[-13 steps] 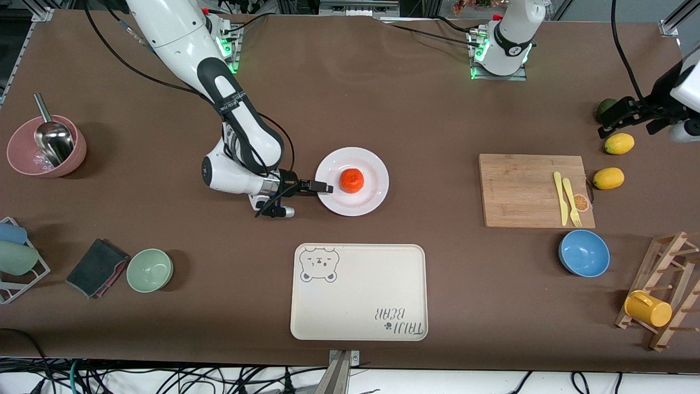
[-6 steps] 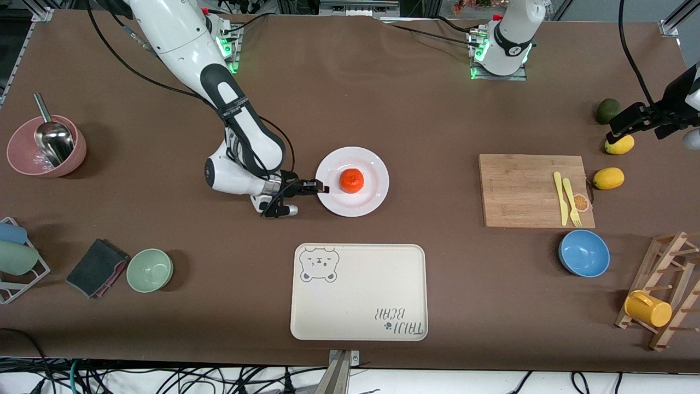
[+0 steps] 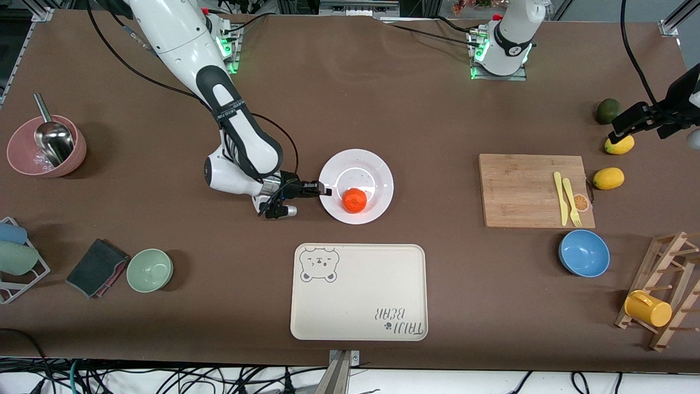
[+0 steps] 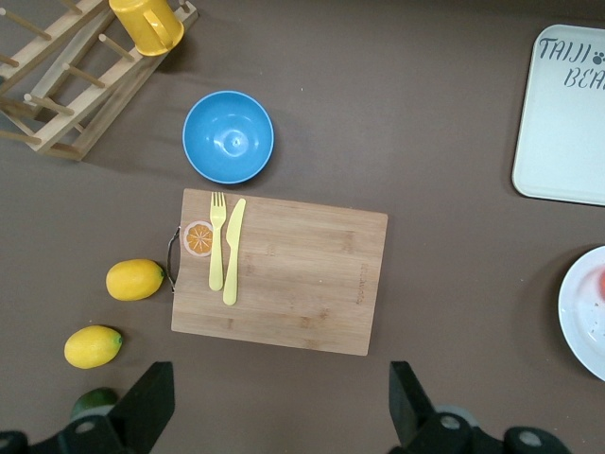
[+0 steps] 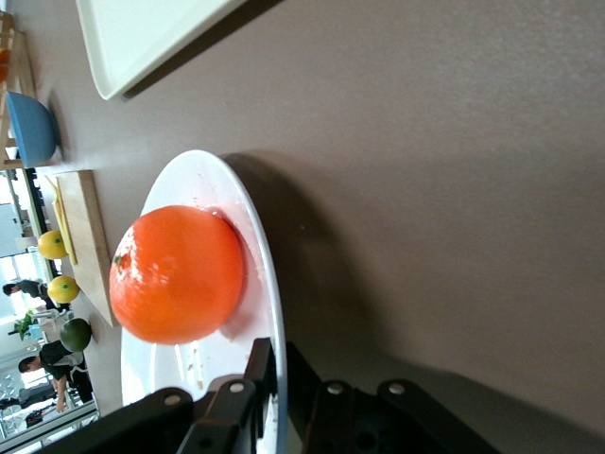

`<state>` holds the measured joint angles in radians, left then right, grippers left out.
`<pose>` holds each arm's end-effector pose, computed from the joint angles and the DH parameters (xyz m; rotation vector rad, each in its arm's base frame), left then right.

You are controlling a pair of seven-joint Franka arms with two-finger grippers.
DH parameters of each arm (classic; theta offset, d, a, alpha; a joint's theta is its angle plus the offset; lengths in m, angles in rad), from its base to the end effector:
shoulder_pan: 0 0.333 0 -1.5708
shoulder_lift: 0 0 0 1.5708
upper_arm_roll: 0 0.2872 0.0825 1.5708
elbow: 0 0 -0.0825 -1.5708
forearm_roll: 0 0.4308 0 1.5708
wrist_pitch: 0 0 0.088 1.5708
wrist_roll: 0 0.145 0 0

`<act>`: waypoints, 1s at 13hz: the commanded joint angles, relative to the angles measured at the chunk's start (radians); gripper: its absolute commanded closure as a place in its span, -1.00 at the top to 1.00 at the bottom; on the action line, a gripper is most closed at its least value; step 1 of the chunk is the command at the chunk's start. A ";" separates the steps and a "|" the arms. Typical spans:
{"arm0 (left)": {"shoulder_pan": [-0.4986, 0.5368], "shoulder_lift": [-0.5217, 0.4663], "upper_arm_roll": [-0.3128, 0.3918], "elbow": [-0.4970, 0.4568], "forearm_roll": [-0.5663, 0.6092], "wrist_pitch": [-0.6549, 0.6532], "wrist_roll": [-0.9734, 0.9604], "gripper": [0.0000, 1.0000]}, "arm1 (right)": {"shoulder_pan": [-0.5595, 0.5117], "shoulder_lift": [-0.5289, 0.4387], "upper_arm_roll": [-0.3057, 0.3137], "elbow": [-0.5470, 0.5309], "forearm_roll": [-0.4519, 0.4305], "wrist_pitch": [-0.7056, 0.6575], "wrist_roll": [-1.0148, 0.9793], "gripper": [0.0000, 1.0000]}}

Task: Place orange and plate with both arms
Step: 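Slide the plate with the right gripper onto the bear tray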

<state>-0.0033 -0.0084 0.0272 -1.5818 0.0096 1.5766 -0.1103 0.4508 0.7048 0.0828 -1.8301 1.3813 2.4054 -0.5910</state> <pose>0.5994 0.0158 0.5575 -3.1253 -0.2100 -0.0056 0.5455 0.3615 0.0544 -2.2724 0.0627 0.1165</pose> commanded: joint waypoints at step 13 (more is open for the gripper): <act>0.005 0.010 -0.001 0.031 -0.008 -0.026 0.014 1.00 | -0.043 0.054 -0.012 0.225 0.113 0.073 -0.030 -1.00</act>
<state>-0.0030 -0.0078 0.0258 -1.5788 0.0096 1.5718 -0.1103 0.4181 0.7122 0.0628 -1.6885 1.4705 2.4552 -0.6145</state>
